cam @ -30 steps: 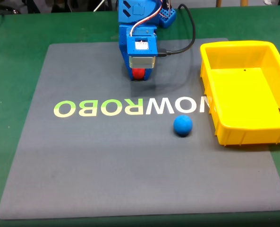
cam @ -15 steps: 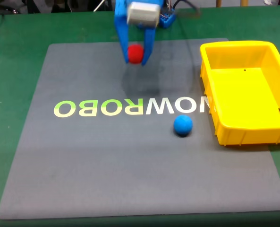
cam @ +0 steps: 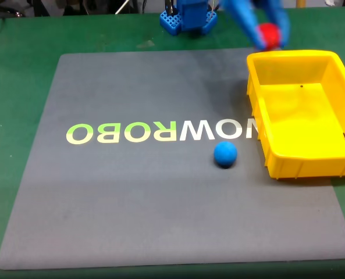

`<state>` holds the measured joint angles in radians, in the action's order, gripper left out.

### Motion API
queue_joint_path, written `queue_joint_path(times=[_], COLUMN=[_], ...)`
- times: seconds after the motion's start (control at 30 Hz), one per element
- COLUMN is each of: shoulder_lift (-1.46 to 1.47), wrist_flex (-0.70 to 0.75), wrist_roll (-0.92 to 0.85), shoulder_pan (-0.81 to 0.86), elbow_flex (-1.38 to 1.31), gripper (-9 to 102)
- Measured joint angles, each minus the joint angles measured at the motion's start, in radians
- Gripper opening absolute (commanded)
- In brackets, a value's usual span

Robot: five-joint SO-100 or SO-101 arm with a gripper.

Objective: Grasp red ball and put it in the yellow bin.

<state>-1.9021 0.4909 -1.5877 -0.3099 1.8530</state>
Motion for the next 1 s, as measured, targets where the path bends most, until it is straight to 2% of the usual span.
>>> queue_joint_path(times=[0.2, 0.57, 0.7, 0.83, 1.0], shoulder_lift=[0.048, 0.069, 0.069, 0.069, 0.069], wrist_flex=[0.000, 0.000, 0.000, 0.000, 0.003], wrist_roll=[0.034, 0.046, 0.046, 0.044, 0.044], shoulder_pan=[-0.146, -0.161, -0.161, -0.153, -0.147], elbow_flex=[0.000, 0.000, 0.000, 0.000, 0.000], gripper=[0, 0, 8, 28, 37])
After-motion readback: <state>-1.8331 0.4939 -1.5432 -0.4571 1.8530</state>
